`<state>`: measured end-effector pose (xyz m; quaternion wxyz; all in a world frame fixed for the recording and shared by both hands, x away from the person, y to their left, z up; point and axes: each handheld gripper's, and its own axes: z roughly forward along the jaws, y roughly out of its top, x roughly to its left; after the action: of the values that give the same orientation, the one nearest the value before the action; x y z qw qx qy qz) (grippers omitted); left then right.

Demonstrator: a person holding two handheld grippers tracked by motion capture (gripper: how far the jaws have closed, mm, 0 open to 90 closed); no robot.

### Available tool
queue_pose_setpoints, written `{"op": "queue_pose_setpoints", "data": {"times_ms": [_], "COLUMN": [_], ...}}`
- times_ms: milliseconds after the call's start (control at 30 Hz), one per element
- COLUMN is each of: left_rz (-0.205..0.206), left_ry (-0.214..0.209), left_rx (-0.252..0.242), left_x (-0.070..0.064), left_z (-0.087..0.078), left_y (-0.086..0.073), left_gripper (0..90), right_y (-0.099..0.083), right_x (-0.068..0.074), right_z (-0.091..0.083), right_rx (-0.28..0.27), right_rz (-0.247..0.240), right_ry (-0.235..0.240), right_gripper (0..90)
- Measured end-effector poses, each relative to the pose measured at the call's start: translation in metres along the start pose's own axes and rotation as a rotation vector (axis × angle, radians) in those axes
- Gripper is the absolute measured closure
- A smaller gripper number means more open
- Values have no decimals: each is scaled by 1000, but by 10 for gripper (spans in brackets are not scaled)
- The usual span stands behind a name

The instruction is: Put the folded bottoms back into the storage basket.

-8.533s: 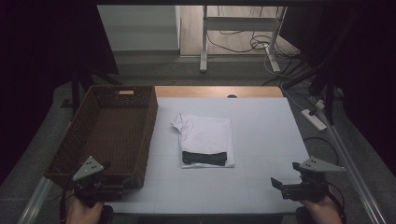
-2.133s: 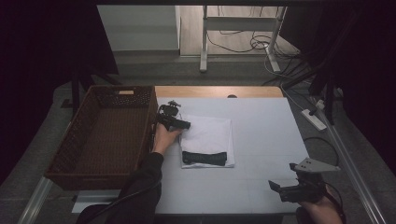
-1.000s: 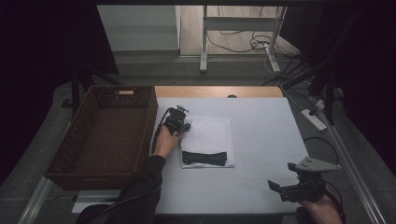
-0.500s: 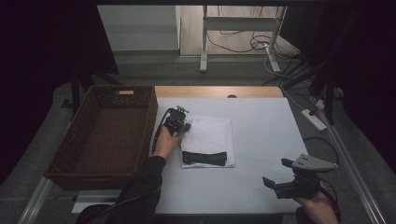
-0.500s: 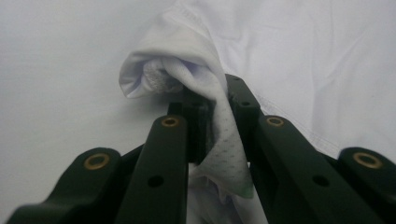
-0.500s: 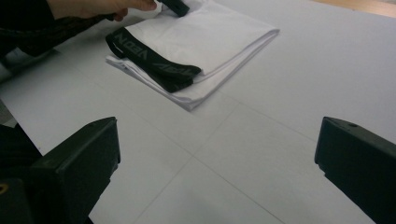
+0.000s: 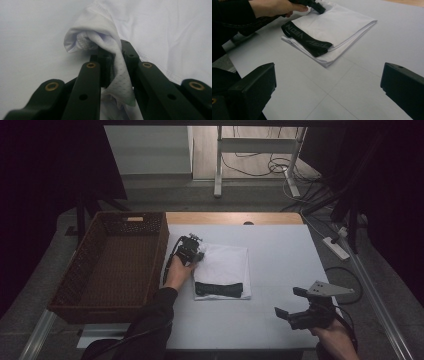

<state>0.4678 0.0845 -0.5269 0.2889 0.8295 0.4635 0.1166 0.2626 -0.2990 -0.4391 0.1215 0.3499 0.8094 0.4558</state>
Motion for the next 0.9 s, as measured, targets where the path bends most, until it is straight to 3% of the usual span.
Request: {"op": "queue_pose_setpoints", "data": {"times_ms": [200,633,900], "left_rz": [3,5,7], "left_ry": [5,7,10], "left_rx": [-1,0,1], "left_x": [-1,-1,-1], "left_z": [0,0,0], "left_y": [0,0,0], "left_gripper": [800,800,800], "right_y": [6,16,22], "right_x": [3,11,11], "right_z": [12,46,56], "right_rx": [39,106,112], "right_rz": [-2,-20,-34], "right_ry": [33,59,80], "right_gripper": [11,10,0]}}
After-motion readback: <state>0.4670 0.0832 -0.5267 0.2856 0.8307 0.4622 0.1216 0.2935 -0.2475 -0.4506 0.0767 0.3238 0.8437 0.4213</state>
